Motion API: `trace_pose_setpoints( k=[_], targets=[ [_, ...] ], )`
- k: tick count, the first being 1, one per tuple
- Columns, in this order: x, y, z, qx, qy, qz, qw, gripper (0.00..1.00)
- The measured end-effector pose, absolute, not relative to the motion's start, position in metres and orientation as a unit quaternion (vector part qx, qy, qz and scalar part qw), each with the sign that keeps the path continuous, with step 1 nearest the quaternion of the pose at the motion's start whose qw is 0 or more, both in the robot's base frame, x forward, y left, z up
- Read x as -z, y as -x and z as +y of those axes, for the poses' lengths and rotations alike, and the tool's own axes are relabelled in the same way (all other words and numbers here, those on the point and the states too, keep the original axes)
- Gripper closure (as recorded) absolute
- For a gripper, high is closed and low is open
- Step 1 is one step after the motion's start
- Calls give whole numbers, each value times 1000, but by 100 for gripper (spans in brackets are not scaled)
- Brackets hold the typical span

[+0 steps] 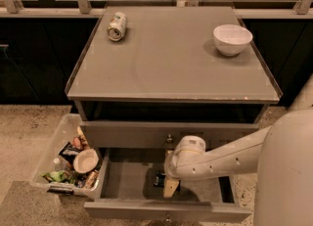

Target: Pick rxbar blueberry from middle drawer and place on counter

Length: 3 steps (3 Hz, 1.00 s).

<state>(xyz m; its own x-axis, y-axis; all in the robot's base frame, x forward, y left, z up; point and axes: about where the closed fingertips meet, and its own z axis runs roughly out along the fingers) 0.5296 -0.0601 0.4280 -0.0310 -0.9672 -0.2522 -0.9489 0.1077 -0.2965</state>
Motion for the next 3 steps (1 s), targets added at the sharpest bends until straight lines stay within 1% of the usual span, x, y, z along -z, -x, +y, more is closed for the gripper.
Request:
trace_pose_setpoints(
  k=[2, 3],
  targets=[
    [-363, -520, -76, 31, 646, 749, 143, 0],
    [-359, -518, -77, 29, 645, 751, 139, 0]
  ],
)
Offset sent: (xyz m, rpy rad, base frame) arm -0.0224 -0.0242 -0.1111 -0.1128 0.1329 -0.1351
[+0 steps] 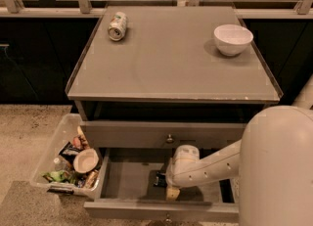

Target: Pick rxbar blueberry from middle drawer and place on counter

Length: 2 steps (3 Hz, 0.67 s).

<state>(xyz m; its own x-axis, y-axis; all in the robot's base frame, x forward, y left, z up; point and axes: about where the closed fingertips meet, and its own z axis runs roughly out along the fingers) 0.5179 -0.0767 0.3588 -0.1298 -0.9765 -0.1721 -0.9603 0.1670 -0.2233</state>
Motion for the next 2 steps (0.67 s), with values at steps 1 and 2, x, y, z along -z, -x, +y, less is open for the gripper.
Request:
trace_pose_setpoints(
  k=[1, 2],
  targets=[
    [-359, -518, -77, 29, 645, 751, 139, 19],
    [-359, -518, -77, 29, 645, 751, 139, 43]
  ],
)
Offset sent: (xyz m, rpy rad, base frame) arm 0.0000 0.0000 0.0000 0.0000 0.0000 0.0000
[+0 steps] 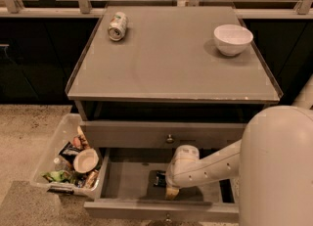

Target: Pick rxbar blueberry from middle drawer and place on counter

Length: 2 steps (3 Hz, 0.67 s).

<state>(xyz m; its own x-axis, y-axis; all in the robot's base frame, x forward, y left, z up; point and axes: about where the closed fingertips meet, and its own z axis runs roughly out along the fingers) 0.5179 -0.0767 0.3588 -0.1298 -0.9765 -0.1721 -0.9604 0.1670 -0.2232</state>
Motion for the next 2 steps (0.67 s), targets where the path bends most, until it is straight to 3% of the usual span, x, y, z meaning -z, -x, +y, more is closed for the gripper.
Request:
trace_pose_setpoints(
  k=[2],
  targets=[
    [-359, -518, -77, 29, 645, 751, 139, 87]
  ],
)
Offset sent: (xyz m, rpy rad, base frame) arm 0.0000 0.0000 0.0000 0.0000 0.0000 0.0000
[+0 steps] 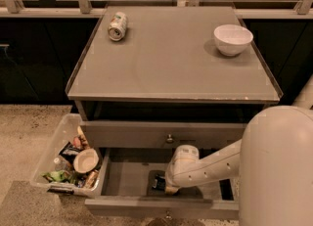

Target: Pick rxbar blueberry from middle drawer and place on counter

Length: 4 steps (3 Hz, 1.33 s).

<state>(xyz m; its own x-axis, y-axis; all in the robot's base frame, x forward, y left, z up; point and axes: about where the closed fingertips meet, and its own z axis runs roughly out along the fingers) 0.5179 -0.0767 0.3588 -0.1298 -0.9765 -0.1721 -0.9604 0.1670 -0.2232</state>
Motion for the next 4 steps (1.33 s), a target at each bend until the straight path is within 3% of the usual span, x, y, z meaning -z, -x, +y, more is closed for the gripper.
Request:
trace_pose_setpoints(
  k=[1, 4],
  targets=[
    [-360, -518, -77, 29, 645, 751, 139, 100],
    [-498, -442, -88, 96, 636, 742, 190, 100]
  ],
)
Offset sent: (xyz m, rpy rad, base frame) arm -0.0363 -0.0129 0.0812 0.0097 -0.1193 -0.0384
